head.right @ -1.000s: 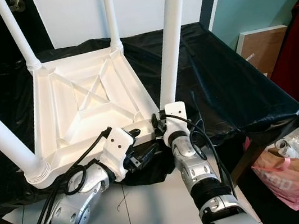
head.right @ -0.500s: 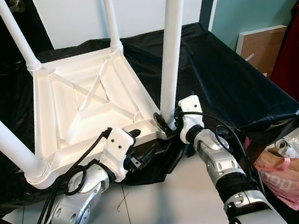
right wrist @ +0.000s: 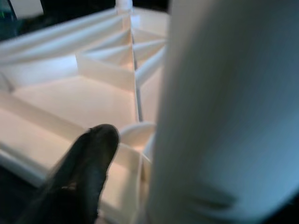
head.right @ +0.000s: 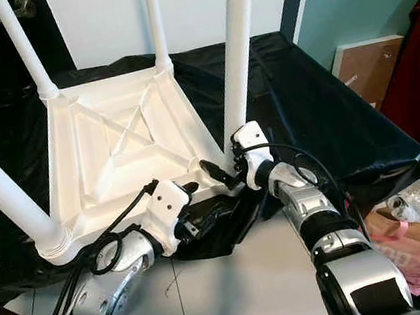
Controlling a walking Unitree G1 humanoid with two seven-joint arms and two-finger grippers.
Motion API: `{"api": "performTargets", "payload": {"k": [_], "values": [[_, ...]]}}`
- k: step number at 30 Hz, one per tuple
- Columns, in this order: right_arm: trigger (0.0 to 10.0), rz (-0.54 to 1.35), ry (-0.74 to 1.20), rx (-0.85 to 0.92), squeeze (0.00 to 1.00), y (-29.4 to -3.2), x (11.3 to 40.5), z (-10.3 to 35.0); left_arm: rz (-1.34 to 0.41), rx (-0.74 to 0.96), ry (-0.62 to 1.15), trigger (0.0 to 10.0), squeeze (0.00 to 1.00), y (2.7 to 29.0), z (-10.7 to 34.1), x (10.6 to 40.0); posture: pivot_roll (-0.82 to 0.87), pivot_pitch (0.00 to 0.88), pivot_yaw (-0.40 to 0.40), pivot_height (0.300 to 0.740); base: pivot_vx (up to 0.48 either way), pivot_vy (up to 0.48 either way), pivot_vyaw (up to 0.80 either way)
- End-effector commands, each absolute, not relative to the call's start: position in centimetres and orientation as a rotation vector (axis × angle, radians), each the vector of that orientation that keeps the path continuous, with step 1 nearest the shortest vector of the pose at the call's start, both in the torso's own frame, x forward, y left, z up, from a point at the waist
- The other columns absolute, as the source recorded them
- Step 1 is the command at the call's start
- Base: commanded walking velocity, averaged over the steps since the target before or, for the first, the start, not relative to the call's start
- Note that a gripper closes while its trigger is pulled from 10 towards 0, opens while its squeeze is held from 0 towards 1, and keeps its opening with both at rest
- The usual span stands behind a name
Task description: Building children table
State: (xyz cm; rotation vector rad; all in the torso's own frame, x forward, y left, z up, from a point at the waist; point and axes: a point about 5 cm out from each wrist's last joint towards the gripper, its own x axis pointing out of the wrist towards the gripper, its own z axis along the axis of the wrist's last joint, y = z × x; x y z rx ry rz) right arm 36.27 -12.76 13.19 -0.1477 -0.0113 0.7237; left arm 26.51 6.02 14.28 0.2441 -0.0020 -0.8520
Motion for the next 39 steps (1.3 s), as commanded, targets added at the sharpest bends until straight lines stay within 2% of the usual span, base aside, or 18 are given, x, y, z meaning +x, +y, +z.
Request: {"api": "performTargets", "payload": {"k": [1, 13, 14, 15, 16, 26, 30, 36, 39], "values": [[0.0, 0.763, 0.046, -0.167, 0.0, -12.6, 35.9, 12.0, -0.89, 0.255, -0.001, 10.0, 0.0, 6.0, 14.2, 26.3, 0.08, 0.0, -0.076, 0.74, 0.0, 0.0, 0.0], [0.0, 0.75, 0.08, -0.159, 0.0, -13.6, 35.7, 11.1, -0.895, 0.253, -0.002, 10.0, 0.0, 5.9, 14.2, 26.3, 0.06, 0.0, -0.066, 0.74, 0.0, 0.0, 0.0], [9.3, 0.739, 0.082, -0.154, 0.0, -13.7, 35.7, 10.9, -0.898, 0.252, -0.002, 10.0, 0.0, 5.8, 14.2, 26.3, 0.06, 0.0, -0.064, 0.74, 0.0, 0.0, 0.0], [9.3, 0.739, 0.082, -0.154, 0.0, -13.7, 35.7, 10.9, -0.898, 0.252, -0.002, 10.0, 0.0, 5.8, 14.2, 26.3, 0.06, 0.0, -0.064, 0.74, 0.0, 0.0, 0.0], [10.0, 0.728, 0.083, -0.145, 0.0, -13.7, 35.6, 10.8, -0.902, 0.252, -0.003, 10.0, 0.0, 5.7, 14.1, 26.3, 0.06, 0.0, -0.063, 0.74, 0.0, 0.0, 0.0], [10.0, 0.547, 0.047, -0.035, 0.0, -12.6, 35.1, 9.8, -0.902, 0.251, -0.011, 10.0, 0.0, 5.6, 14.1, 26.5, 0.05, 0.0, -0.066, 0.74, 0.0, 0.0, 0.0], [10.0, 0.377, 0.086, -0.043, 0.0, -12.3, 34.9, 8.8, -0.889, 0.249, -0.012, 10.0, 0.0, 5.7, 14.0, 26.6, 0.05, 0.0, -0.066, 0.74, 0.0, 0.0, 0.0], [10.0, 0.279, 0.1, -0.026, 0.0, -11.7, 34.3, 8.1, -0.885, 0.245, -0.017, 10.0, 0.0, 5.8, 14.0, 26.6, 0.05, 0.0, -0.068, 0.74, 0.0, 0.0, 0.0], [10.0, 0.135, 0.105, 0.046, 0.0, -10.6, 33.7, 7.7, -0.875, 0.244, -0.02, 10.0, 0.0, 5.9, 14.0, 26.7, 0.05, 0.0, -0.071, 0.74, 0.0, 0.0, 0.0]]}}
